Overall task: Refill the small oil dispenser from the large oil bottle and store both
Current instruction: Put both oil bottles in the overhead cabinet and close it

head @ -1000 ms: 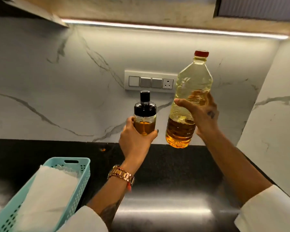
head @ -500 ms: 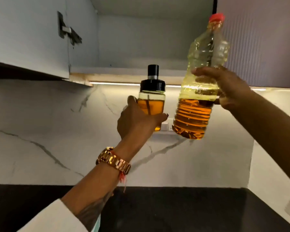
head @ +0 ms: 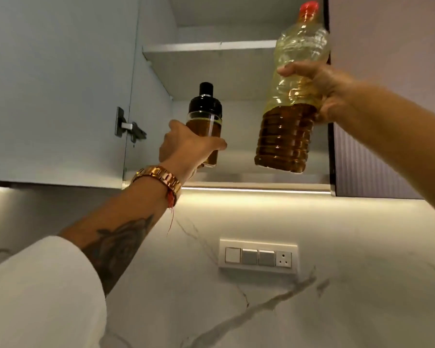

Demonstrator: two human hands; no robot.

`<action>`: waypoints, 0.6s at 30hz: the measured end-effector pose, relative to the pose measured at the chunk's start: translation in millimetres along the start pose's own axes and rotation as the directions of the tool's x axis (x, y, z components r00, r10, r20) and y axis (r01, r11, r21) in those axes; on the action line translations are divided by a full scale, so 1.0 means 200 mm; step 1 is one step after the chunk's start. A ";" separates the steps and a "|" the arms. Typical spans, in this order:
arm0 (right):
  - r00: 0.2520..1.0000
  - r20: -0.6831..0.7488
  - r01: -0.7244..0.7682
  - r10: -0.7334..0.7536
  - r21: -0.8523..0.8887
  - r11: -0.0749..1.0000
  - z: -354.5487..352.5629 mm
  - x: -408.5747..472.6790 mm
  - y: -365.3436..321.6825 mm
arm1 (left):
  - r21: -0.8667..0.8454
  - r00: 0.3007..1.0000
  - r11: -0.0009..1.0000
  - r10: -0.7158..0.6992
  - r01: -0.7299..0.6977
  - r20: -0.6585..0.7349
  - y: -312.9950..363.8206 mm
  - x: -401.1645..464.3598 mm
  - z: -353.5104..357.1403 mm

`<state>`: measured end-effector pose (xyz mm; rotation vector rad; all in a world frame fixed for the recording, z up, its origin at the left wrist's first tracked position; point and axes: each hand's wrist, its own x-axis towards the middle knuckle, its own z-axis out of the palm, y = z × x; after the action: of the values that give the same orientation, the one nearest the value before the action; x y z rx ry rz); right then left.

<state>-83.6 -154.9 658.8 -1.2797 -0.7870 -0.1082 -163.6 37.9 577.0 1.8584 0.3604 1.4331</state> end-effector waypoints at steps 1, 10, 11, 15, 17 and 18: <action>1.000 0.011 -0.004 0.004 0.000 1.000 0.02 0.05 0.01 | -0.014 1.000 1.000 -0.016 0.016 -0.022 -0.01 0.05 0.02; 0.999 -0.032 -0.006 0.006 0.017 1.000 0.15 0.55 0.29 | -0.084 0.987 0.991 -0.113 0.104 -0.118 -0.18 0.40 0.23; 0.999 -0.044 -0.002 0.003 0.022 1.000 0.15 0.60 0.32 | -0.085 0.985 0.989 -0.128 0.119 -0.117 -0.20 0.43 0.26; 0.995 -0.094 -0.015 0.013 -0.021 1.000 0.15 0.80 0.44 | -0.070 0.979 0.982 -0.183 0.177 -0.094 -0.25 0.52 0.33; 0.995 -0.101 -0.013 0.009 -0.036 0.999 0.14 0.88 0.50 | -0.049 0.977 0.978 -0.205 0.202 -0.064 -0.27 0.56 0.36; 0.995 -0.103 -0.019 0.014 -0.044 0.999 0.14 0.90 0.51 | -0.047 0.973 0.974 -0.224 0.221 -0.050 -0.29 0.57 0.38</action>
<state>86.2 -36.6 681.4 -1.3123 -0.6890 -0.1782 -43.6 118.8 610.6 1.6894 0.5449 1.3301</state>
